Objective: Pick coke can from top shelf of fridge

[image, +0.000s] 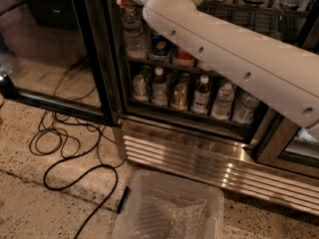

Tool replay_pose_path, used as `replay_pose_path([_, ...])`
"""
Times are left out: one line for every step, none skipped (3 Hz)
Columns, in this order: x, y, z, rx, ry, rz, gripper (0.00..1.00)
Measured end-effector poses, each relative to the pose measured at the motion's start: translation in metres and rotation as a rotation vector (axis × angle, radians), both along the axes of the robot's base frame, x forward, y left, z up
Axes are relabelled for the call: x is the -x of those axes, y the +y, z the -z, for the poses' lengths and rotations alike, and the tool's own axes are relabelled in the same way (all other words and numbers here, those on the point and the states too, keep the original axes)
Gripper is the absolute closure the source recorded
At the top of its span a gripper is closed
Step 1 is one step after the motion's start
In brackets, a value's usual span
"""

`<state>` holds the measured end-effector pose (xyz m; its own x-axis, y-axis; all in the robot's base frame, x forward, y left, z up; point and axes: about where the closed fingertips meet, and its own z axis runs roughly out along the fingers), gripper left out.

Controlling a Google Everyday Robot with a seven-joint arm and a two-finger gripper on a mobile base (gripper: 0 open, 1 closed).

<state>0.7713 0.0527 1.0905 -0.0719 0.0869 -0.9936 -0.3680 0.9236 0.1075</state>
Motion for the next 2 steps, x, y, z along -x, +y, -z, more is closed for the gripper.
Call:
replay_pose_path([0.0218,-0.011,0.036,-0.019,0.112,0.025,1.0])
replay_pose_path([0.0215,-0.0097,0.0385,-0.013,0.114,0.021,1.0])
